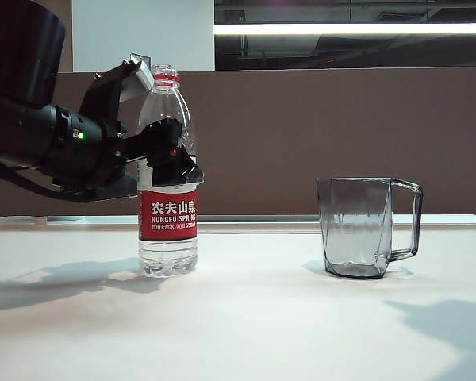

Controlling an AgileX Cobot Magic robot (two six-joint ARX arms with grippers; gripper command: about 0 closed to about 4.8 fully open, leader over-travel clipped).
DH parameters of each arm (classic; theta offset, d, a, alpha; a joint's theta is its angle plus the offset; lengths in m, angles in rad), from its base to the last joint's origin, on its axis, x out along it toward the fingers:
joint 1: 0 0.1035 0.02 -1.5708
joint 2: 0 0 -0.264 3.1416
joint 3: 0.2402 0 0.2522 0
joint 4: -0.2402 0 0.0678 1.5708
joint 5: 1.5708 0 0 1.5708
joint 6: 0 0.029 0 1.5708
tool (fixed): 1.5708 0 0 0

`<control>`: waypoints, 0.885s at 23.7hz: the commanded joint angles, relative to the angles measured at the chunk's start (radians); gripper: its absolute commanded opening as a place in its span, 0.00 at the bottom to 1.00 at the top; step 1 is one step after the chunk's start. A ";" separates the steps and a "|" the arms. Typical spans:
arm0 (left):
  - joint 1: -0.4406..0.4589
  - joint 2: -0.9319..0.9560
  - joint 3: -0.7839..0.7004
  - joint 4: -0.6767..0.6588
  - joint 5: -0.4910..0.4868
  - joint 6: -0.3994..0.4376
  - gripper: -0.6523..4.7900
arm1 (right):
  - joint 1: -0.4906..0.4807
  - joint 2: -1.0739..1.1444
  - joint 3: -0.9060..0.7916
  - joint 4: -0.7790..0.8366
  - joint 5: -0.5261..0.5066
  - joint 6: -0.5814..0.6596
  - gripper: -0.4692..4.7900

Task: Pick up the mineral water bottle with the left hand on the table and pour water into the mug until it's half full.

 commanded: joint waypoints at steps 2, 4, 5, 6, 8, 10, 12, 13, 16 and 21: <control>-0.002 0.003 0.005 0.039 0.004 0.002 1.00 | 0.000 -0.003 0.007 0.014 0.002 -0.004 0.09; -0.002 0.003 0.005 0.039 0.004 0.004 1.00 | 0.000 -0.003 0.007 0.014 0.002 -0.004 0.09; -0.002 0.003 0.005 0.040 0.004 0.004 1.00 | 0.000 -0.003 0.007 0.014 0.002 -0.004 0.09; -0.002 0.003 0.005 0.044 0.003 0.004 1.00 | 0.000 -0.003 0.007 0.014 0.002 -0.004 0.09; -0.002 0.003 0.005 0.045 0.004 0.004 1.00 | 0.000 -0.003 0.007 0.014 0.002 -0.004 0.08; -0.002 0.010 0.005 0.063 0.004 0.004 1.00 | 0.000 -0.003 0.007 0.014 0.002 -0.004 0.08; -0.002 0.026 0.006 0.088 0.003 0.003 1.00 | 0.001 -0.003 0.007 0.014 0.002 -0.004 0.09; -0.002 0.038 0.010 0.104 0.003 0.003 1.00 | 0.001 -0.003 0.007 0.014 0.002 -0.004 0.09; -0.002 0.056 0.017 0.103 0.003 0.000 1.00 | 0.001 -0.003 0.007 0.014 0.002 -0.004 0.08; -0.002 0.059 0.017 0.104 0.003 0.004 1.00 | 0.001 -0.003 0.007 0.015 0.002 -0.004 0.09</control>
